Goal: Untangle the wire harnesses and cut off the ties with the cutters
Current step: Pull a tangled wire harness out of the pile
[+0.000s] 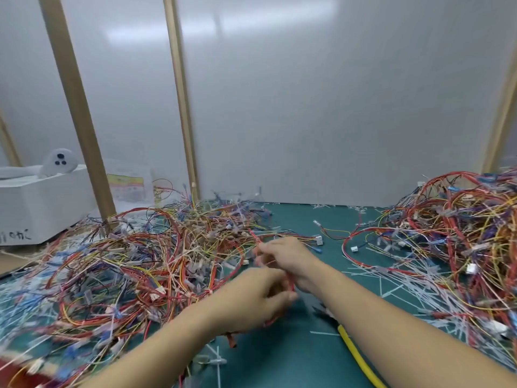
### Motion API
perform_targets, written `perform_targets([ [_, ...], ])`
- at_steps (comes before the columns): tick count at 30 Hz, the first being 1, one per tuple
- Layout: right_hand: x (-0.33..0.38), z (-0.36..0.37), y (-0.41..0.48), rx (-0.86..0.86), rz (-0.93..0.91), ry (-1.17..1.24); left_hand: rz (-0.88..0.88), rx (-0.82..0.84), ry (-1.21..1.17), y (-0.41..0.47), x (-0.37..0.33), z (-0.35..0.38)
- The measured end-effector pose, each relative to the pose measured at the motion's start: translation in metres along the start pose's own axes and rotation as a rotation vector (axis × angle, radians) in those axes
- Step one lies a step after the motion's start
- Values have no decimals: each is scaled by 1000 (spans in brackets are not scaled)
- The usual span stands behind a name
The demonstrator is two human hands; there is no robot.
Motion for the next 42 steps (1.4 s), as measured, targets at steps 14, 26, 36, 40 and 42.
perform_targets([
  [14,160,-90,-59,-383,-562,147,-784,127,583,-33,204,-94],
  [26,216,-158,-93,-527,-594,-15,-158,337,591,-39,138,-49],
  [36,200,-120,-95,-237,-495,61,44,-391,70,40,-11,-65],
  [40,210,-90,-100,-128,-475,156,30,-202,-344,71,-78,-19],
  [42,220,-90,-105,-112,-494,227,31,-292,-446,77,-88,-19],
])
Point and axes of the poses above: each hand's wrist, its own y-axis towards the middle knuckle, its own z-axis out of the palm, x = y × z, the point moved 2 cm from there along y, towards the middle knuckle, and after that the axes turned 13 degrees about z, right-handed, at the moved point
